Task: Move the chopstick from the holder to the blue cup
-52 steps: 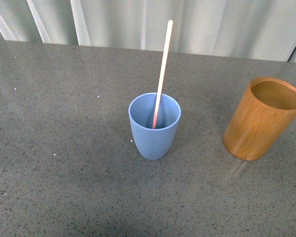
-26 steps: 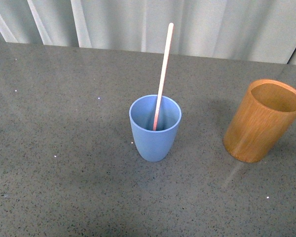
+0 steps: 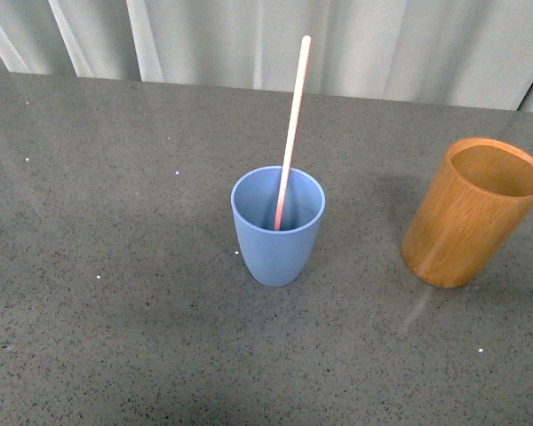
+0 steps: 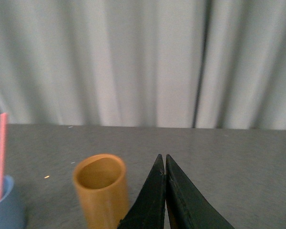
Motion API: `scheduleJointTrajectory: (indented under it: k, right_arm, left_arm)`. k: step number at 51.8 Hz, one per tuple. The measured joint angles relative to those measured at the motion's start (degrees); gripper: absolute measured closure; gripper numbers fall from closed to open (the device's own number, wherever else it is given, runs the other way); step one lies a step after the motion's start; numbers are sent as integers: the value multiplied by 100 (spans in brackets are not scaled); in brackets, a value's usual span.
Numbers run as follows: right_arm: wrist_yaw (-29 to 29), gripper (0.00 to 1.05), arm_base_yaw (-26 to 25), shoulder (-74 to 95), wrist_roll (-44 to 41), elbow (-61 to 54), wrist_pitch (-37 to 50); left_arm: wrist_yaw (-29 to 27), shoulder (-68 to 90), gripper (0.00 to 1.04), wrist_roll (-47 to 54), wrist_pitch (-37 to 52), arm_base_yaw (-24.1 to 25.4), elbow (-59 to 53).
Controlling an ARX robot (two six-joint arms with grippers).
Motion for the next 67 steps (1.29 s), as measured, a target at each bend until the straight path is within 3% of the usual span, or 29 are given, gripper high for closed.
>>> scheduleJointTrajectory:
  k: [19,51,67]
  right_arm:
    - [46,104,131,-52,-2,-7,-20]
    - [46,8,131,-52,0,-7,-20]
    - [46,10,131,-52,-2,-7,-20]
  left_arm:
    - [4,-2,7,0,0,0,0]
    - [4,-2,7,0,0,0,0]
    - [4,-2,7,0,0,0,0]
